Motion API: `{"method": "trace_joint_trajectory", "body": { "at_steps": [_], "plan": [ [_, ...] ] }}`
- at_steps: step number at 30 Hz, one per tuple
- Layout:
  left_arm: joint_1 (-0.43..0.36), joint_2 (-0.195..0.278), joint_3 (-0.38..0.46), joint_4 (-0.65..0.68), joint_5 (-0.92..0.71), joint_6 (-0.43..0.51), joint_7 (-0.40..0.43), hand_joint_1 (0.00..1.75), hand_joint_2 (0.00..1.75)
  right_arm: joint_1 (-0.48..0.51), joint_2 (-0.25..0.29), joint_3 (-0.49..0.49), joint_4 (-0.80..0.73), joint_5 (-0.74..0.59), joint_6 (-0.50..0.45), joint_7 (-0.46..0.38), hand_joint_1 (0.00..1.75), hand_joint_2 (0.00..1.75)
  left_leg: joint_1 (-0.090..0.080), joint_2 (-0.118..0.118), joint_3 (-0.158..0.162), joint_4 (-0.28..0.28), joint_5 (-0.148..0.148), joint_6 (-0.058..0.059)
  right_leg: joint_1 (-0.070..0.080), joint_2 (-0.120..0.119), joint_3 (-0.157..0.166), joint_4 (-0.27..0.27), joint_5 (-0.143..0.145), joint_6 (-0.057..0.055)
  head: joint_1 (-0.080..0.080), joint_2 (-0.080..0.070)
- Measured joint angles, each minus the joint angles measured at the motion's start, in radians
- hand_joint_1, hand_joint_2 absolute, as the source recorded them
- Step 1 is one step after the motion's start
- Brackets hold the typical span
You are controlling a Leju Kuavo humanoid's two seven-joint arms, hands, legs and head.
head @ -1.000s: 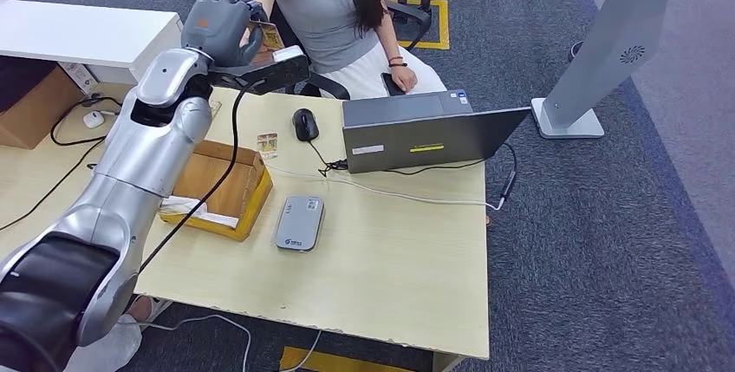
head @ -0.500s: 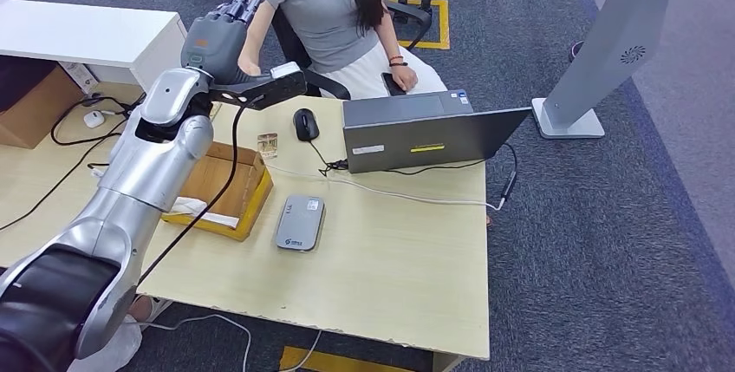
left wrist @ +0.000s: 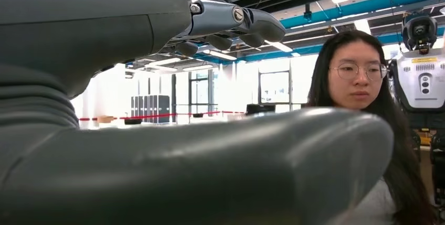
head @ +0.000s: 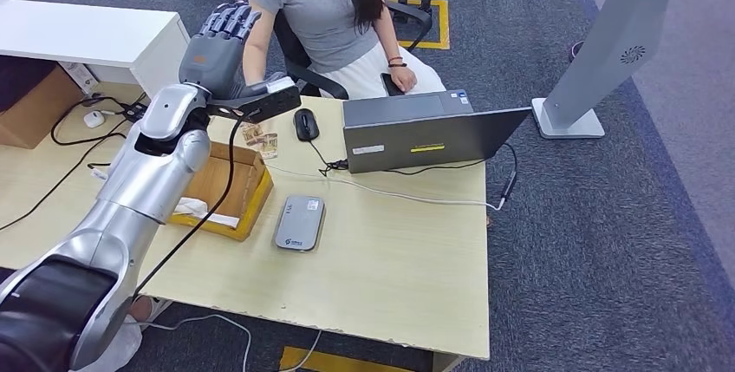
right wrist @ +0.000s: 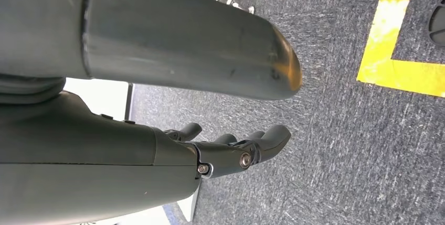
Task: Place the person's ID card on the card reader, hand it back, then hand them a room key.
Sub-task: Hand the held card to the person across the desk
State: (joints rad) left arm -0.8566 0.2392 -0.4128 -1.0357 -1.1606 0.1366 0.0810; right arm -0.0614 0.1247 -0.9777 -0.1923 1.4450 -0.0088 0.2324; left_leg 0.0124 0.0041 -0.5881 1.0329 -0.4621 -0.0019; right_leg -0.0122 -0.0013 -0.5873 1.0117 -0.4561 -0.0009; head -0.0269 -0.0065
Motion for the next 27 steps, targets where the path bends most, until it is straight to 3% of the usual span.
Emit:
{"method": "trace_joint_trajectory", "body": {
  "at_steps": [6,9,11,14,16,18,22,27],
  "plan": [
    [0.026,0.011,0.0,-0.025,0.017,0.024,-0.014,0.0,0.0,0.0,0.0,0.0,0.0,-0.003,0.0,0.002,0.0,0.0,0.0,0.001,0.0,0.0,0.0,0.0,0.0,0.0,0.0,0.0,0.0,0.0,0.0,0.0],
    [0.124,0.038,0.019,-0.124,0.087,0.115,-0.074,0.0,0.0,0.002,0.0,0.0,0.0,-0.013,-0.002,0.003,0.0,0.0,0.0,0.003,0.001,-0.001,-0.001,0.0,0.0,0.003,0.001,0.0,0.0,0.0,0.0,0.0],
    [0.262,0.057,0.066,-0.244,0.155,0.242,-0.148,0.0,0.0,0.005,0.0,0.0,0.0,-0.019,-0.006,0.006,0.0,0.0,-0.001,0.008,0.003,-0.002,-0.004,-0.001,-0.001,0.007,0.001,0.0,-0.001,-0.001,0.0,0.0],
    [0.555,0.064,0.196,-0.477,0.364,0.373,-0.313,0.0,0.0,0.012,0.002,-0.002,0.0,-0.032,-0.014,0.01,0.0,0.0,-0.001,0.017,0.008,-0.003,-0.01,-0.003,-0.001,0.015,0.002,0.0,-0.005,-0.002,0.0,0.0],
    [0.75,0.049,0.306,-0.618,0.552,0.342,-0.429,0.0,0.0,0.019,0.003,-0.004,0.0,-0.039,-0.018,0.009,0.0,0.0,-0.001,0.02,0.009,-0.003,-0.012,-0.003,-0.001,0.018,0.001,0.0,-0.007,-0.003,0.0,0.0],
    [0.907,0.017,0.428,-0.726,0.72,0.241,-0.518,0.0,0.0,0.026,0.005,-0.008,0.001,-0.045,-0.021,0.004,0.0,0.0,0.0,0.018,0.008,-0.003,-0.014,-0.002,-0.001,0.017,0.001,0.0,-0.01,-0.002,0.0,0.0],
    [1.079,-0.106,0.717,-0.867,0.903,-0.066,-0.614,0.0,1.75,0.029,0.01,-0.018,0.001,-0.055,-0.033,-0.009,0.0,0.0,0.0,0.011,0.006,-0.003,-0.014,-0.001,0.0,0.01,0.003,0.0,-0.013,0.0,0.0,0.0],
    [1.092,-0.279,1.117,-0.93,0.989,-0.325,-0.674,0.0,1.75,0.029,0.017,-0.031,0.002,-0.057,-0.051,-0.014,0.0,0.0,0.0,0.009,0.006,-0.003,-0.014,-0.001,0.0,0.008,0.005,0.0,-0.013,0.0,0.0,0.0]
  ]
}}
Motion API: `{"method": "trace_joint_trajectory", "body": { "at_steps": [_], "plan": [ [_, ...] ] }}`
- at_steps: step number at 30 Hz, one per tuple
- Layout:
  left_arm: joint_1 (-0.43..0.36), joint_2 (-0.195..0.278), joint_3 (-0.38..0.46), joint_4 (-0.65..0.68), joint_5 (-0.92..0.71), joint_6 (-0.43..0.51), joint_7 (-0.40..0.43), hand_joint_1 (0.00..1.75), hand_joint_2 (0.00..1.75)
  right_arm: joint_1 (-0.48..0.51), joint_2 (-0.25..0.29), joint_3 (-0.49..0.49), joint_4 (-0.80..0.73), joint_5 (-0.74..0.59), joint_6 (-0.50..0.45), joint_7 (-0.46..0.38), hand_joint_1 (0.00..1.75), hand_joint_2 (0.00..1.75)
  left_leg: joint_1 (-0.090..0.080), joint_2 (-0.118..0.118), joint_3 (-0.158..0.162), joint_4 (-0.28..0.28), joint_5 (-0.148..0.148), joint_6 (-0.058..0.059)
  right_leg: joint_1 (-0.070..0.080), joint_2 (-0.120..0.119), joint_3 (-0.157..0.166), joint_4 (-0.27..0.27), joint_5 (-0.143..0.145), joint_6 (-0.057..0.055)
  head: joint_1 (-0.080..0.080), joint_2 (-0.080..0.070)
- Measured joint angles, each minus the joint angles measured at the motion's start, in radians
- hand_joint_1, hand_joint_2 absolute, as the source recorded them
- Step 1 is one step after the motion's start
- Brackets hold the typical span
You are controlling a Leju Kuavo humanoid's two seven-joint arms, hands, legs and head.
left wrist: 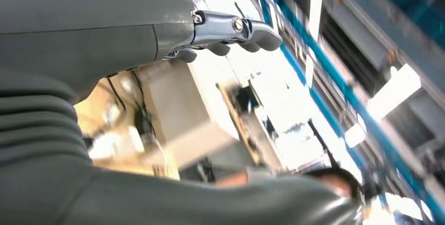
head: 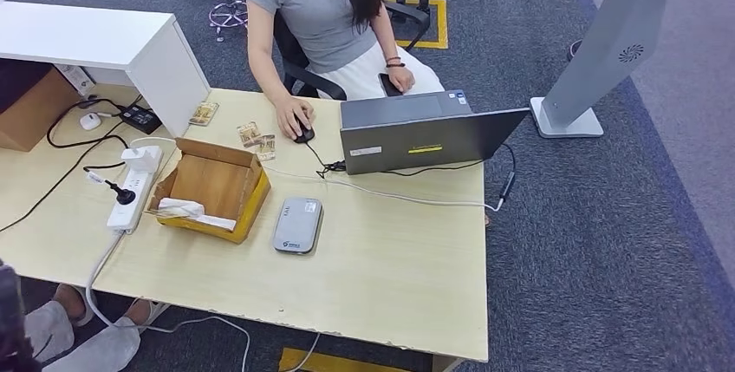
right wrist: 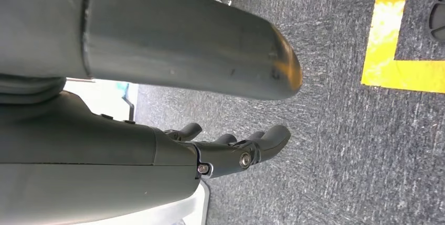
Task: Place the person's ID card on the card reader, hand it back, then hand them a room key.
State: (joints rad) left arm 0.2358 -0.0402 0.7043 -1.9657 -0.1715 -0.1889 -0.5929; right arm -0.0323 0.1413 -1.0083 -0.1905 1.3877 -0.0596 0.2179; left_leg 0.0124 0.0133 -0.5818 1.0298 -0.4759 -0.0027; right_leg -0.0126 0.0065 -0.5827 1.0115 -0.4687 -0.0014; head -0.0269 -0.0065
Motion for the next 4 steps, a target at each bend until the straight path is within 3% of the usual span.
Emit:
{"method": "trace_joint_trajectory", "body": {
  "at_steps": [3,4],
  "plan": [
    [-0.03,-0.069,0.184,-0.007,0.04,-0.103,0.002,0.0,1.75,0.0,0.002,-0.005,0.0,-0.002,-0.003,-0.003,0.0,0.0,0.0,-0.003,0.0,0.0,0.001,0.0,0.0,-0.003,0.001,0.0,0.0,0.0,0.0,0.0],
    [-0.037,-0.078,0.209,-0.008,0.048,-0.119,0.006,0.0,1.75,0.0,0.002,-0.006,0.0,-0.002,-0.003,-0.003,0.0,0.0,0.0,-0.004,0.0,0.0,0.001,0.0,0.0,-0.004,0.001,0.0,0.0,0.0,0.0,0.0]
  ]
}}
